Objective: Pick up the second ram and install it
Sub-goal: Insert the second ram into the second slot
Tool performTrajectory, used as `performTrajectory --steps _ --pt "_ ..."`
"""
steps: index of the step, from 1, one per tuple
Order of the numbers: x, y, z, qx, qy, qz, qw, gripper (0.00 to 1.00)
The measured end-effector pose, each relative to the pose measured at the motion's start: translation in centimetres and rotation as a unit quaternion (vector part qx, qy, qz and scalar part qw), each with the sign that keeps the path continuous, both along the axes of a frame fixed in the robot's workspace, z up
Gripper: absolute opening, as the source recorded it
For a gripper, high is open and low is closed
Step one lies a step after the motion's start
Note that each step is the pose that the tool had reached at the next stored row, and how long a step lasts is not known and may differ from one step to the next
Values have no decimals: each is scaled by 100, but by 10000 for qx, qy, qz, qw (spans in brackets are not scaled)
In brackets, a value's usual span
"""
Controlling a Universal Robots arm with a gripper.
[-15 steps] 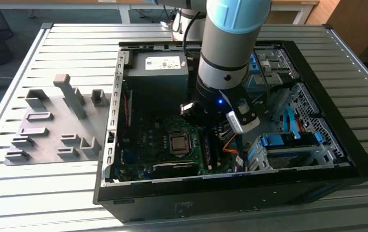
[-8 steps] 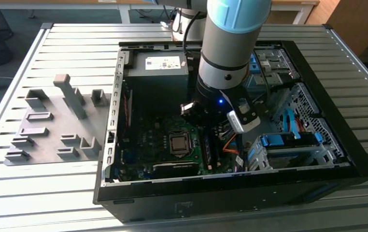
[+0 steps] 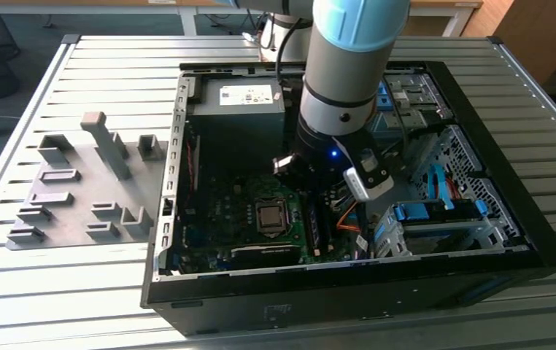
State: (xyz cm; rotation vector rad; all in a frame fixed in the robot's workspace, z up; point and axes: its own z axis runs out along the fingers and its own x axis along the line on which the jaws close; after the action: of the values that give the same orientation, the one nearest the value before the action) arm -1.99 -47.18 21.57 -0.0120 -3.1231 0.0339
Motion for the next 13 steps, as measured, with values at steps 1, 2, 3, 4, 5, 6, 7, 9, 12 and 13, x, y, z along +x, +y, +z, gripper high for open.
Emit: performTrajectory --steps 1,2,3,4,5,6,7,9,12,13 --pt "0 0 -6 0 0 0 10000 14" --pt "0 0 -12 0 0 0 10000 14" --pt "0 0 -15 0 1 0 10000 14" --pt "0 0 -18 0 1 0 10000 14" --pt "0 0 -22 0 2 0 10000 14" --pt "-1 0 -24 0 2 0 10000 14" --pt "0 0 -24 -1 3 0 10000 14" --pt "0 1 -25 0 3 0 10000 14" --pt "1 13 -23 0 3 1 10000 14" --pt "0 16 -22 0 3 0 10000 14"
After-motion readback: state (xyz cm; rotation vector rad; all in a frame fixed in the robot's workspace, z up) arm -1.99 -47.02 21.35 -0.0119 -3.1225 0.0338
